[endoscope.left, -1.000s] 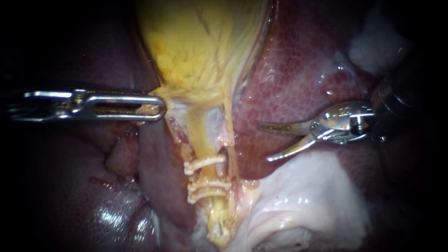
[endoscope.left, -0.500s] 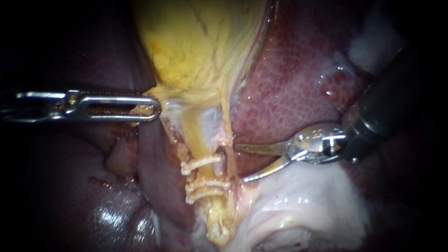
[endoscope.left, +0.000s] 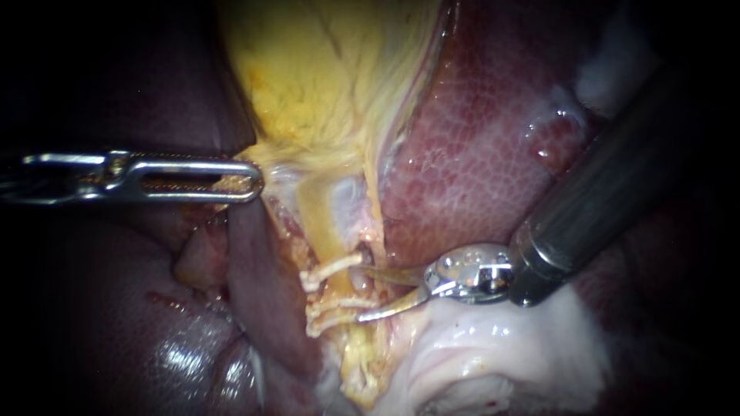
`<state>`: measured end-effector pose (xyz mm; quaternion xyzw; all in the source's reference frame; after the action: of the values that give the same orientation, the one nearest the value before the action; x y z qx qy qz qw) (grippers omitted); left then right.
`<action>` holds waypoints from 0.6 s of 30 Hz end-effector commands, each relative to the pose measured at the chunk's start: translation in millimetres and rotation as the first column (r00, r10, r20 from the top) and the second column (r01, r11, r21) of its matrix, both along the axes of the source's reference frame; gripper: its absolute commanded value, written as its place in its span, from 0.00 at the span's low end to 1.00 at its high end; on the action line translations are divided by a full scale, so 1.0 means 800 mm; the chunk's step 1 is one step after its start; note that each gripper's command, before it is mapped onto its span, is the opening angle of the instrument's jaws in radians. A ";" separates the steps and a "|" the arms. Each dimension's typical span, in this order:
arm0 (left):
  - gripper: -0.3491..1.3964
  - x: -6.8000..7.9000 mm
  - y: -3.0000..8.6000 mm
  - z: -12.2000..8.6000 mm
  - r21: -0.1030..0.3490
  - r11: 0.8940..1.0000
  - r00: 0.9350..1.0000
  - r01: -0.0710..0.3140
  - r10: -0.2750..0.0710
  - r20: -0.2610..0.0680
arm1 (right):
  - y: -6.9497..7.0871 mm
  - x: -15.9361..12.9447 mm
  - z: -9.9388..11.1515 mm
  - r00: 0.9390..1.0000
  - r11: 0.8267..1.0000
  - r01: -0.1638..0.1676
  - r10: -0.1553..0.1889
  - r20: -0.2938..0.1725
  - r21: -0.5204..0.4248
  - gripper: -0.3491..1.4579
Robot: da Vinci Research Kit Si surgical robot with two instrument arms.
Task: Go to the cutting position left tube
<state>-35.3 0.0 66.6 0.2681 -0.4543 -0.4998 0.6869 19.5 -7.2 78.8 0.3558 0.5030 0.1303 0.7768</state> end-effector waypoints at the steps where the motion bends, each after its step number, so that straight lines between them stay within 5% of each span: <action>1: 0.00 0.0000 0.0000 0.0000 0.000 1.000 1.000 0.000 0.000 0.000 | 0.0000 -0.0002 0.0003 1.000 1.000 0.000 0.000 0.005 0.001 0.99; 18: 0.00 -0.0002 -0.0001 -0.0002 0.005 1.000 1.000 0.003 -0.003 0.000 | 0.0000 0.0037 0.0019 1.000 0.998 0.024 -0.024 -0.012 0.056 0.99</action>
<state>-35.5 0.0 66.4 0.2690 -0.4535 -0.5022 0.6854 22.6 -7.3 80.3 0.3875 0.4993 0.1329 0.7635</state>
